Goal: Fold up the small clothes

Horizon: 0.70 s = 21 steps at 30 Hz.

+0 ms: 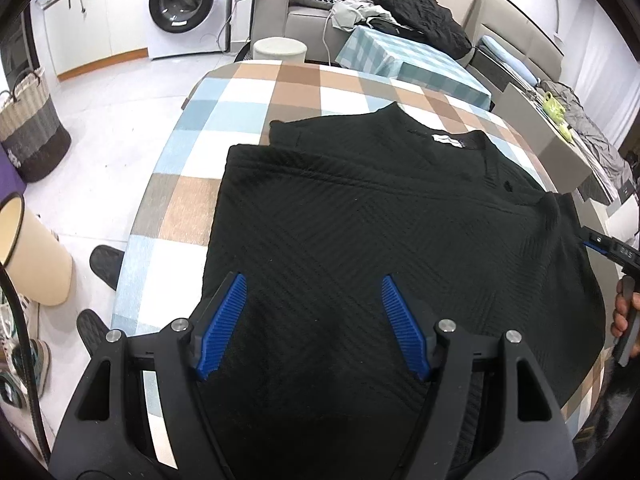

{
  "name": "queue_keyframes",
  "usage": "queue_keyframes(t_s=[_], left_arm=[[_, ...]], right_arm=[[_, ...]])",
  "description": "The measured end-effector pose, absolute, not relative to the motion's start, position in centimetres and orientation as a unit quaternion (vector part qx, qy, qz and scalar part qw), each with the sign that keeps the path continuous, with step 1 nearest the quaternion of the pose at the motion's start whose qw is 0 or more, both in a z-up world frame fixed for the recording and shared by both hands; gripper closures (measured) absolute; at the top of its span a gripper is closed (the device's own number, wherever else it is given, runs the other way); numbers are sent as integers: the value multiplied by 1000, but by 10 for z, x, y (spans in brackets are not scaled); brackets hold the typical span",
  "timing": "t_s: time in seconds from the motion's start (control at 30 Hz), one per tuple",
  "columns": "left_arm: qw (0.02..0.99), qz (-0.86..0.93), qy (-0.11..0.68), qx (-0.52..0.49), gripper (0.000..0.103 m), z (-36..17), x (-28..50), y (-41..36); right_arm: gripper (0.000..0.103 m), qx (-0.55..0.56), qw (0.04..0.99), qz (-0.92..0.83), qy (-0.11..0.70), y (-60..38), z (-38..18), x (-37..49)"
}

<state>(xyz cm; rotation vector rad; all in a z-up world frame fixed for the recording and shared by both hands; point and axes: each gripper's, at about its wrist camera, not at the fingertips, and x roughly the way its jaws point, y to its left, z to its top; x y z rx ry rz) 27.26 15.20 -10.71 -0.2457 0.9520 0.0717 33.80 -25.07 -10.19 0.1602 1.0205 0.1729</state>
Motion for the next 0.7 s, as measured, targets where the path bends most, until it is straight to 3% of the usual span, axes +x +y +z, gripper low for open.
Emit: queue_keyframes(t_s=[0.23, 0.7], left_arm=[[885, 32, 455, -92, 35, -99, 276, 146], [872, 63, 463, -145, 35, -121, 313, 201]], right_arm=[[37, 59, 860, 95, 499, -269, -100, 330], [37, 151, 866, 41, 475, -299, -126, 365]])
